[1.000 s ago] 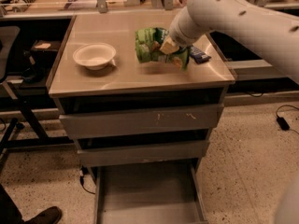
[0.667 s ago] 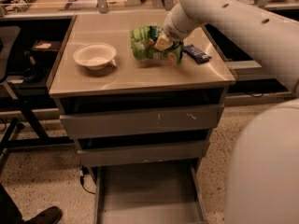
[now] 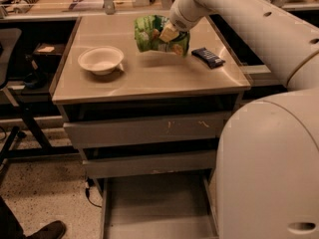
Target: Pick green rice chip bag from bottom drawer and place on counter
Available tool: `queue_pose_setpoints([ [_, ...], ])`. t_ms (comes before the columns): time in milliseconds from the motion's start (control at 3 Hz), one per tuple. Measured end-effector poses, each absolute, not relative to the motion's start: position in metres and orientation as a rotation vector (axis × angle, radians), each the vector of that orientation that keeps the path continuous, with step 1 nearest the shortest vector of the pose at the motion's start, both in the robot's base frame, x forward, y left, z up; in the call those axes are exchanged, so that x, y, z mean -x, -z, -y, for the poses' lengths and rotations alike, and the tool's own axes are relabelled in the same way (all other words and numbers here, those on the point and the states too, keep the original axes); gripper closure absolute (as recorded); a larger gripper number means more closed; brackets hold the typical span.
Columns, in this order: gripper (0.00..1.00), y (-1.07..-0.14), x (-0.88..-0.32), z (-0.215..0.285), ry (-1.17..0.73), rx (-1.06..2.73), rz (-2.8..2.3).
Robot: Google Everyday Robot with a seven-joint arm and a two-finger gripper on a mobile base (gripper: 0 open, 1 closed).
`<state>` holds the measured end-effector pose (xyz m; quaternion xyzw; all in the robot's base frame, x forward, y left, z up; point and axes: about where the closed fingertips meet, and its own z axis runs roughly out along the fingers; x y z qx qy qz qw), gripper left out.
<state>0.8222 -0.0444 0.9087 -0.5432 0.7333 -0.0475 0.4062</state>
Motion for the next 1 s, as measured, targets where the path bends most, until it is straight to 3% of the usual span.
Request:
queue_pose_setpoints([
  [1000,0.11,-0.9049,-0.8214,0.0438,0.117,1.375,-1.854],
])
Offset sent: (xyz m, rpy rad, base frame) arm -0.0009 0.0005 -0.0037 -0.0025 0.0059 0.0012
